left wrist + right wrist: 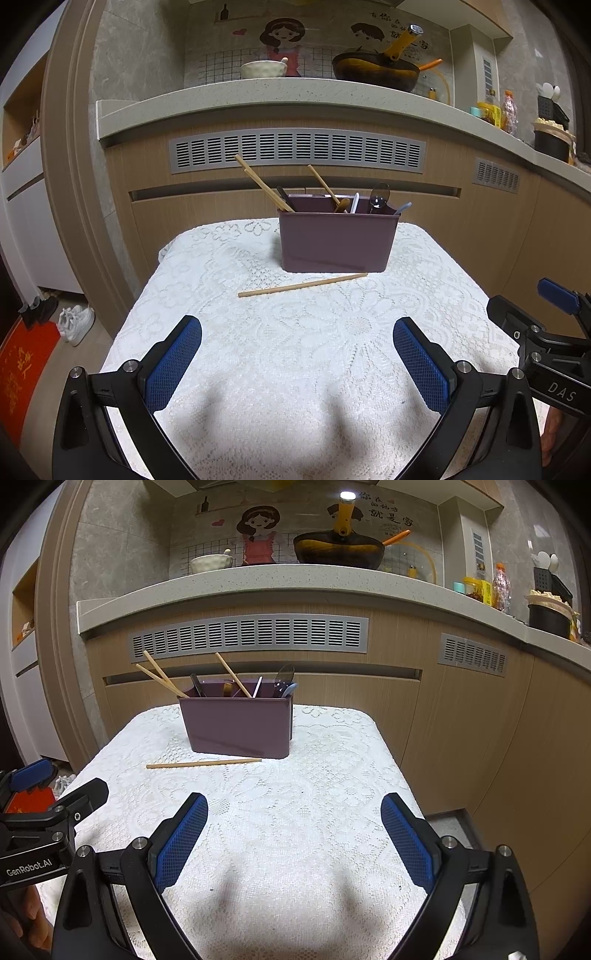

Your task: Organize utensils

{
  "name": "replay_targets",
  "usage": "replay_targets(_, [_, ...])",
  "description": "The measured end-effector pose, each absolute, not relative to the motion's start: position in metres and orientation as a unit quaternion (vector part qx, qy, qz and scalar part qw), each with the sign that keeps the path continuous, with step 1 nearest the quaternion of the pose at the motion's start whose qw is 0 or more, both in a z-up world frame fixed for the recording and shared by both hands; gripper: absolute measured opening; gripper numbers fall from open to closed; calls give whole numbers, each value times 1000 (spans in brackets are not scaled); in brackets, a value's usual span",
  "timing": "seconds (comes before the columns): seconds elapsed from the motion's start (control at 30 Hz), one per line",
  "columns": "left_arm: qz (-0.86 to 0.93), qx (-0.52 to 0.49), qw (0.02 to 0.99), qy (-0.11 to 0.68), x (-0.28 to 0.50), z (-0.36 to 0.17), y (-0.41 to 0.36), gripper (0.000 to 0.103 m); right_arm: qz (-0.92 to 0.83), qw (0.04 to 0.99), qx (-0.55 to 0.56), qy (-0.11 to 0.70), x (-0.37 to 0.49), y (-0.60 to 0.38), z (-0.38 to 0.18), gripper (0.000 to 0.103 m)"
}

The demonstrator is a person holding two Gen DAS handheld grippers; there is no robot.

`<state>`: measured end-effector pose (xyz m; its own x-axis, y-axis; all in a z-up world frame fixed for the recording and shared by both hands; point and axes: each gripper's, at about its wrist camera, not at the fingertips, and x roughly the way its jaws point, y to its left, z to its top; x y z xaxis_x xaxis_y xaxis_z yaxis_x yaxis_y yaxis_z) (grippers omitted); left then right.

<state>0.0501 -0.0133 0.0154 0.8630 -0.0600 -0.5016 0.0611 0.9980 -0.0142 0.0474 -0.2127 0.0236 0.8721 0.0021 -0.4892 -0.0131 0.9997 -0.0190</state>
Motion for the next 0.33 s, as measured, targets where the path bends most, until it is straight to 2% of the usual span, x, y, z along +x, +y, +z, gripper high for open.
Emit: replay_targets(0.33, [-24, 35, 971, 234, 50, 14, -19, 103, 7, 969, -13, 247, 50, -213, 25, 97])
